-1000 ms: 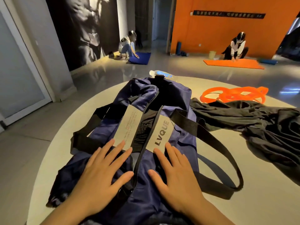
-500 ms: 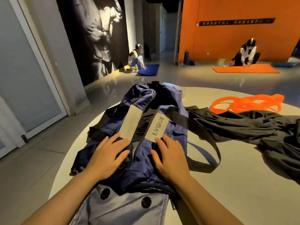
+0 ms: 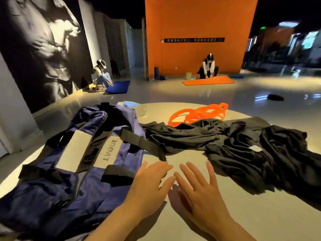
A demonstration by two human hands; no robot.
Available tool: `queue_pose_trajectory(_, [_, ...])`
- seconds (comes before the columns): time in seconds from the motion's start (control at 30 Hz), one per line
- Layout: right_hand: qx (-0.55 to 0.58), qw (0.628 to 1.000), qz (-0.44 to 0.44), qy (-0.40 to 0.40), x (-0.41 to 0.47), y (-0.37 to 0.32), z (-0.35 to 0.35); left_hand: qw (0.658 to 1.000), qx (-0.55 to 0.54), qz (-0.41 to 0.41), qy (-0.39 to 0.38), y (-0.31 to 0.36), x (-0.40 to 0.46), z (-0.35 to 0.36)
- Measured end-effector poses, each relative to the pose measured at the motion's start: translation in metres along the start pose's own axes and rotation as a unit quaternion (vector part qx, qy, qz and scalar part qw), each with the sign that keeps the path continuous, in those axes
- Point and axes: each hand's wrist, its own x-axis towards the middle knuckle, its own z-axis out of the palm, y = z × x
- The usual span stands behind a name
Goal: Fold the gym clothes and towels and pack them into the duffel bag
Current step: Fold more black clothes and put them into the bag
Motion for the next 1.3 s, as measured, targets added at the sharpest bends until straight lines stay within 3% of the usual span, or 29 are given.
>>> queue_pose_trajectory(0.1, [-0.038, 0.995, 0.092, -0.032, -0.018, 0.057, -0.01, 0.999, 0.045, -0.02, -0.01, 0.017, 0.033, 0.041])
queue_pose_trajectory(0.2, [-0.069, 0.976, 0.201, -0.05, -0.027, 0.114, -0.01, 0.984, 0.173, 0.036, -0.019, 0.025, 0.062, 0.07])
queue_pose_trajectory(0.3, [-0.063, 0.946, 0.313, -0.051, -0.026, 0.15, -0.002, 0.976, 0.205, 0.076, -0.003, 0.021, 0.1, 0.09])
queue_pose_trajectory(0.37, [-0.05, 0.933, 0.352, -0.05, -0.024, 0.157, 0.006, 0.977, 0.208, 0.039, -0.008, 0.019, 0.126, 0.097])
queue_pose_trajectory(0.43, [-0.052, 0.931, 0.358, -0.05, -0.023, 0.16, 0.013, 0.978, 0.208, -0.009, -0.007, 0.011, 0.152, 0.107])
queue_pose_trajectory(0.53, [-0.052, 0.93, 0.364, -0.028, -0.025, 0.166, 0.02, 0.98, 0.179, -0.06, -0.067, 0.005, 0.171, 0.117])
queue_pose_trajectory(0.9, [0.028, 0.926, 0.377, 0.006, -0.028, 0.166, 0.016, 0.986, 0.14, 0.027, -0.083, 0.043, 0.053, 0.087])
queue_pose_trajectory(1.1, [0.045, 0.924, 0.38, -0.005, -0.028, 0.162, 0.006, 0.98, 0.072, 0.178, -0.056, 0.068, -0.023, 0.088])
queue_pose_trajectory(1.3, [0.062, 0.927, 0.371, -0.013, -0.031, 0.161, 0.0, 0.981, -0.021, 0.162, 0.099, 0.111, 0.0, 0.06])
